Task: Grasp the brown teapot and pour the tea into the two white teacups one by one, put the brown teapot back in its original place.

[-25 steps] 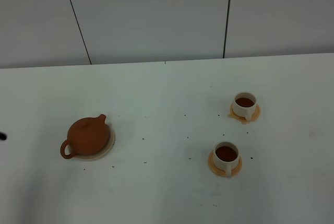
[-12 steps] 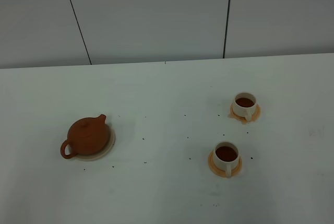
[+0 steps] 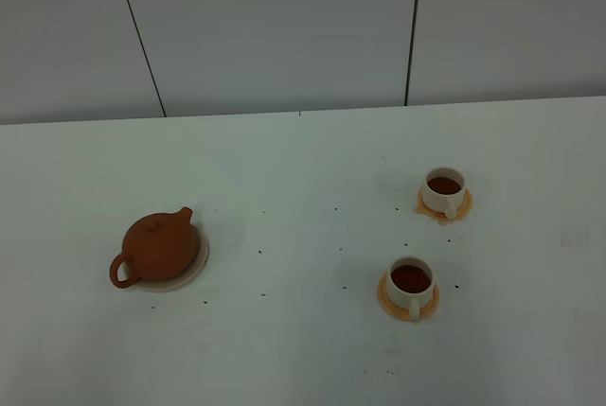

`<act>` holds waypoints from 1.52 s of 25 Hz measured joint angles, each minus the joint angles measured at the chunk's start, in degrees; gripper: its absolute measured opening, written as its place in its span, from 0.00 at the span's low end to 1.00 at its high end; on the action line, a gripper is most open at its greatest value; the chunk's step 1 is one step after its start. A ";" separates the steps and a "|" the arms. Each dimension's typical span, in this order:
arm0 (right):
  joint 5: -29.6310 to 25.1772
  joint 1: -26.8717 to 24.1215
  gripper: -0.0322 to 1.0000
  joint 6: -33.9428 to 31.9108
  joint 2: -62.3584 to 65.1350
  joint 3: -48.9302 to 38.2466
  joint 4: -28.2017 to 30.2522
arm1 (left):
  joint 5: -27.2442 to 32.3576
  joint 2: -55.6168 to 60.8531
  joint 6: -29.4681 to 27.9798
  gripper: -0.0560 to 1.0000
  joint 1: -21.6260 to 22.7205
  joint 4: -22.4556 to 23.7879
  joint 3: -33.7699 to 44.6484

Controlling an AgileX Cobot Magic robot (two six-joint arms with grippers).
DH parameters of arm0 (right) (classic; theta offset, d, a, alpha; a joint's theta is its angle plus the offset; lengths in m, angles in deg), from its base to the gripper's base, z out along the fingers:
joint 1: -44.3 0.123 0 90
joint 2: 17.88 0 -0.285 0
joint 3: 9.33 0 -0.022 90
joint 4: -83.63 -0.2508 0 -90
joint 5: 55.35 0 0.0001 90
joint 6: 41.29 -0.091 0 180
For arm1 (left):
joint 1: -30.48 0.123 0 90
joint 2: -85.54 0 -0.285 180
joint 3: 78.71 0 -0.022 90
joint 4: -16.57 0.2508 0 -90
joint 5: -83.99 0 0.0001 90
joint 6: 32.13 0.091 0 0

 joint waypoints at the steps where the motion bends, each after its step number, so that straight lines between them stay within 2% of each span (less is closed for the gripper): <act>1: 0.00 0.00 0.26 0.00 0.00 0.00 0.00 | 0.00 1.18 -0.57 0.25 0.00 -0.23 1.09; 6: 0.00 0.00 0.26 0.00 0.00 0.00 -0.04 | 0.00 5.44 -3.60 0.25 0.00 -2.61 1.61; 11: 0.00 0.00 0.26 0.00 0.00 0.00 -0.04 | -6.02 5.56 -4.45 0.25 0.00 -2.79 4.24; 14: 0.00 0.00 0.26 0.00 0.00 0.00 -0.04 | -7.17 5.56 -4.67 0.25 0.00 -2.76 4.52; 29: 0.00 0.00 0.26 0.00 0.00 0.00 -0.04 | -7.52 5.56 -4.71 0.25 0.16 -2.76 4.57; 32: 0.00 0.00 0.26 0.00 0.00 0.00 -0.04 | -7.52 5.56 -4.67 0.26 2.35 -2.00 4.57; 38: 0.00 0.00 0.26 0.00 0.00 0.00 -0.04 | -7.52 5.56 -4.67 0.26 12.42 -1.24 4.57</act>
